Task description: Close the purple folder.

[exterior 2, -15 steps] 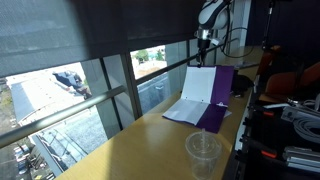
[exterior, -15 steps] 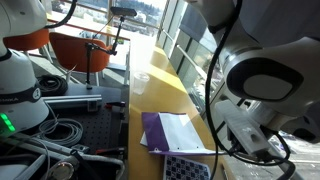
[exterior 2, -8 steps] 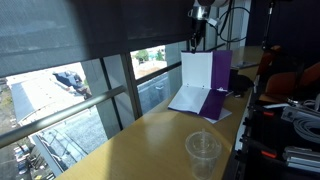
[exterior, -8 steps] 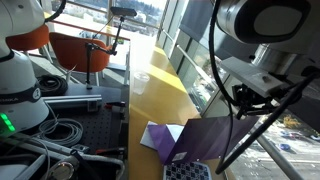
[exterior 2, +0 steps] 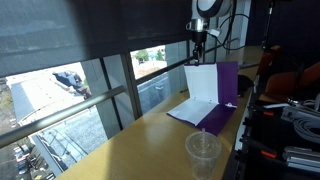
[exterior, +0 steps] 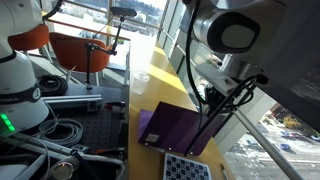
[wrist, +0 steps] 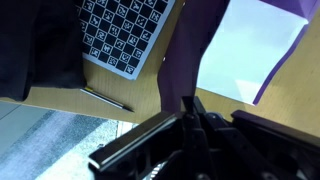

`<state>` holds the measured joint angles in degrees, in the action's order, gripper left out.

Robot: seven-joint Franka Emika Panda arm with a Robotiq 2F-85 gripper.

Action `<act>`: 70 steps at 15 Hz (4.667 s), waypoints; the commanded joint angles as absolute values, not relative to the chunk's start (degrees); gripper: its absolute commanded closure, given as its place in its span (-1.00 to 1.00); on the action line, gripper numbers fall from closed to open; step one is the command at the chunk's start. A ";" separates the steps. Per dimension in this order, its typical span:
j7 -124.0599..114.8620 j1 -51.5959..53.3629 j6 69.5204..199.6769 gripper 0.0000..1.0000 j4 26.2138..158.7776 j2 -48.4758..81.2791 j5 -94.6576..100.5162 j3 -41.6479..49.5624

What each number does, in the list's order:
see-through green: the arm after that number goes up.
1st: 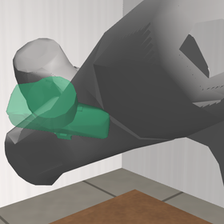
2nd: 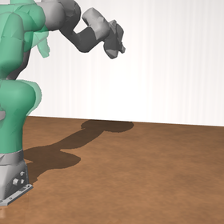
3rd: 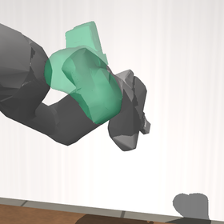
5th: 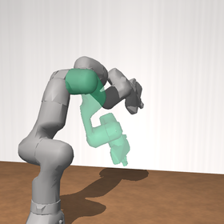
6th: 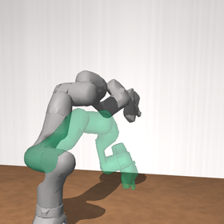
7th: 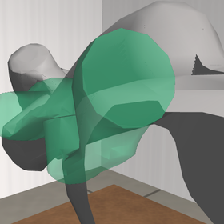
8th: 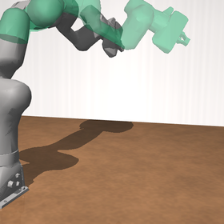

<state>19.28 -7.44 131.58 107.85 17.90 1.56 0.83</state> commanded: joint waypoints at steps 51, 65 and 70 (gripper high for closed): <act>15.10 -7.50 128.43 -1.00 125.88 0.65 -10.42 4.95; 14.29 -7.43 122.91 -1.00 119.72 1.97 -9.60 6.07; 14.29 -7.39 122.92 -1.00 119.90 2.10 -9.59 6.04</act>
<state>14.30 -7.57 123.03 119.98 2.09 -9.61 5.85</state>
